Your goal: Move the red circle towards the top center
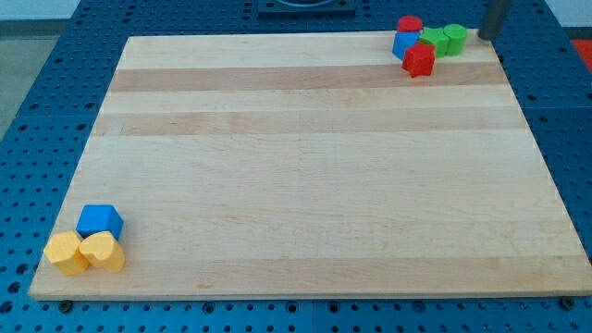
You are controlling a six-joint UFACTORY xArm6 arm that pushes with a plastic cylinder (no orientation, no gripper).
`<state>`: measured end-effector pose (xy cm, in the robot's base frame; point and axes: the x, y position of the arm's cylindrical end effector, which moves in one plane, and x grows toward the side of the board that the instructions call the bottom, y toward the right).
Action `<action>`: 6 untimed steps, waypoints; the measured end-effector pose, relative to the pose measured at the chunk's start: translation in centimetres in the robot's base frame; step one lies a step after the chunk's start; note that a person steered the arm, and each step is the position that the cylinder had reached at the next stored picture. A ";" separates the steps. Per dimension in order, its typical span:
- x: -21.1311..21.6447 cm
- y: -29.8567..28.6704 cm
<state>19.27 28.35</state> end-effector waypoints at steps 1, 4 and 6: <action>-0.1 -1.7; -0.1 -7.5; 0.2 -12.8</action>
<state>19.46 15.59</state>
